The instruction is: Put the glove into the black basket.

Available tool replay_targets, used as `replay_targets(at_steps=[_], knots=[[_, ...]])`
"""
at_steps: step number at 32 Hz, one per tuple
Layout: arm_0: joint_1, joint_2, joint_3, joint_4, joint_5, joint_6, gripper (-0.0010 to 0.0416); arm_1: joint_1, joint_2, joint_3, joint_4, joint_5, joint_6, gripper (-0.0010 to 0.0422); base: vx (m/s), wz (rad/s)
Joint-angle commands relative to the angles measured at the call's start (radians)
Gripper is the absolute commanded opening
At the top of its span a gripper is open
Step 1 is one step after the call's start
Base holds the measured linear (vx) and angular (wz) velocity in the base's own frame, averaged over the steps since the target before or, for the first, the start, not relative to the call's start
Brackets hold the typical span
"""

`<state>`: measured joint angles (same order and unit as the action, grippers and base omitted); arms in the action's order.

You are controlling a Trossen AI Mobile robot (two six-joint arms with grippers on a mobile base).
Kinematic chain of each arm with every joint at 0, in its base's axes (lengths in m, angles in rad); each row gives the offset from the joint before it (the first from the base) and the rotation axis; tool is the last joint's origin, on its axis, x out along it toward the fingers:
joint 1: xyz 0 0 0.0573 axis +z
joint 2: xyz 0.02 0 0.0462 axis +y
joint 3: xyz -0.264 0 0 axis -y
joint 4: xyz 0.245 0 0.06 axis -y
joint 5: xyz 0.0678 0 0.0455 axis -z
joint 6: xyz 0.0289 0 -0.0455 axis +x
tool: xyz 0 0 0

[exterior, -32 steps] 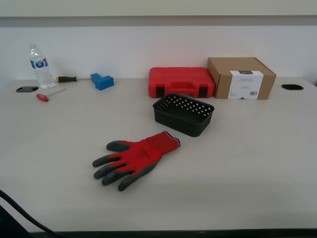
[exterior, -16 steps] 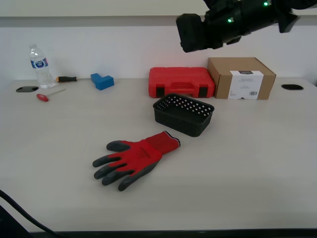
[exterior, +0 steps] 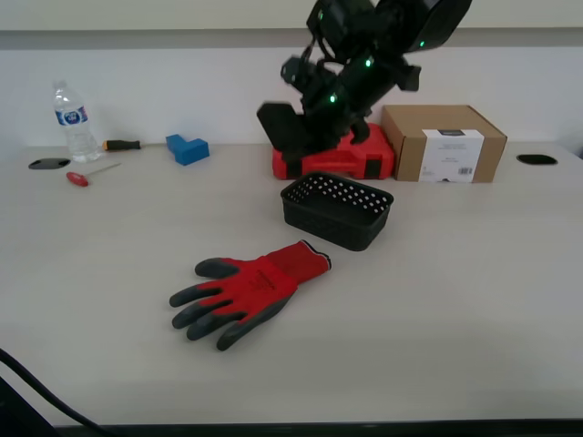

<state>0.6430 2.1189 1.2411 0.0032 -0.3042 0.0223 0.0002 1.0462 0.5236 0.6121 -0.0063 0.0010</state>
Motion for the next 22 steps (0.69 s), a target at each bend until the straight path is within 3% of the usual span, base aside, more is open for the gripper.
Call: replay_targets(at_steps=[1,13,18,20,22], knots=[[0.011,0.074,0.036,-0.067,-0.048,-0.004,0.0001,0.000,0.000,0.002,0.002,-0.002,0.000,0.0000,0.000,0.000],[0.082,0.245,0.161,-0.251,-0.115,-0.005,0.0001,0.000,0.000,0.000,-0.001,-0.005,0.000,0.0000,0.000,0.000],[0.084,0.248,0.159,-0.260,-0.095,-0.013,0.0001,0.000,0.000,0.000,0.002,-0.006,0.000,0.0000,0.000,0.000],[0.083,0.253,0.158,-0.274,-0.060,-0.012,0.0001,0.000,0.000,0.000,0.002,-0.006,0.000,0.0000,0.000,0.000],[0.083,0.265,0.160,-0.312,-0.061,0.004,0.0001,0.000,0.000,0.000,0.001,-0.006,0.000,0.0000,0.000,0.000]])
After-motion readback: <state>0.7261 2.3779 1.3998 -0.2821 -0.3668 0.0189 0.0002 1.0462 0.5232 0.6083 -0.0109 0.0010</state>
